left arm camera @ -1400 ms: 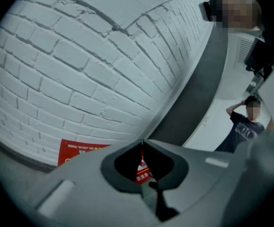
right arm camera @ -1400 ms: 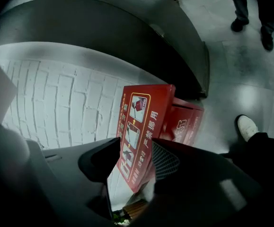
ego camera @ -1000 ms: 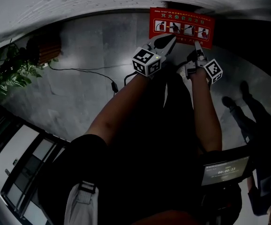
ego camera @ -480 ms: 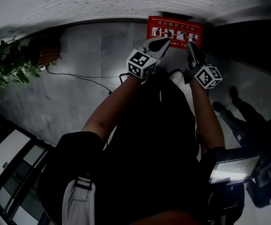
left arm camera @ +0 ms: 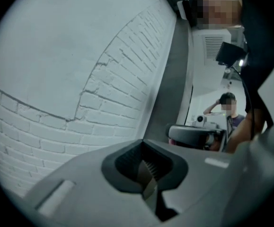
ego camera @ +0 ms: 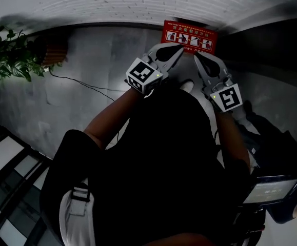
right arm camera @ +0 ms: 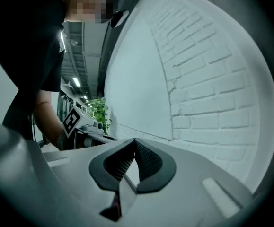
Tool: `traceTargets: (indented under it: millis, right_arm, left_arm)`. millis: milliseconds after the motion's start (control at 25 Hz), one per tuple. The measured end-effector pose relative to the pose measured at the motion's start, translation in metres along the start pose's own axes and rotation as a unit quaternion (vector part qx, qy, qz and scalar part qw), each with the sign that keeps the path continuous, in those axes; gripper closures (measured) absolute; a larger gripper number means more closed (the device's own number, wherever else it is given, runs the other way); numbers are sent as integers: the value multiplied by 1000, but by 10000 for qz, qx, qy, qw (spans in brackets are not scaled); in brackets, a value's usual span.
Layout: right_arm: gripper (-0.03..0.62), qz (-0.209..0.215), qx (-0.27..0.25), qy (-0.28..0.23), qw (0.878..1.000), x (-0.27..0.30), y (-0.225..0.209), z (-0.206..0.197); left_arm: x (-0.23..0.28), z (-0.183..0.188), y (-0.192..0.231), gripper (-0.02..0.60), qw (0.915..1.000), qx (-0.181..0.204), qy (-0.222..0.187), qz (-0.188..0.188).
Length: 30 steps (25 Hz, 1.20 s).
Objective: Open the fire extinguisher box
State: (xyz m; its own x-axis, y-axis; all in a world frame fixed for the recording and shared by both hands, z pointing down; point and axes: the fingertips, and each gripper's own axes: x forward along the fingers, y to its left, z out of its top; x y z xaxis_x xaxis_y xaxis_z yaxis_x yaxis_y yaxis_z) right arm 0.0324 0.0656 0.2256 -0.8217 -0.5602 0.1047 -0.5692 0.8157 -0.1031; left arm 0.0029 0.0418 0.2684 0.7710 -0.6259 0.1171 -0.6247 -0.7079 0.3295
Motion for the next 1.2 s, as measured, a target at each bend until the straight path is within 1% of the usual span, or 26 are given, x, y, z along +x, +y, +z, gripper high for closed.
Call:
traceTargets:
  millis: [120, 240, 320, 440, 640, 1000, 1200]
  right_arm:
    - [586, 72, -152, 36, 9999, -9, 16, 25]
    - [586, 99, -327, -69, 9994, -16, 29, 44]
    - [586, 84, -404, -144, 9990, -18, 35, 53]
    - [586, 38, -449, -230, 9987, -20, 36, 62]
    - [586, -71, -525, -242, 9983, -25, 34, 69]
    - [586, -255, -429, -243, 9985, -34, 23, 67]
    - [586, -279, -449, -251, 9983, -37, 18, 67]
  left_arm:
    - [-11, 28, -21, 580, 9996, 200, -168, -67]
    - [-21, 50, -42, 580, 9981, 489, -339, -161]
    - [-28, 61, -53, 580, 9963, 680, -478, -200]
    - [-30, 71, -60, 580, 9946, 819, -589, -231]
    - [-30, 74, -66, 580, 9931, 959, -595, -312]
    - [-26, 71, -73, 580, 9929, 981, -492, -455]
    - [-22, 71, -75, 580, 9931, 960, -484, -478]
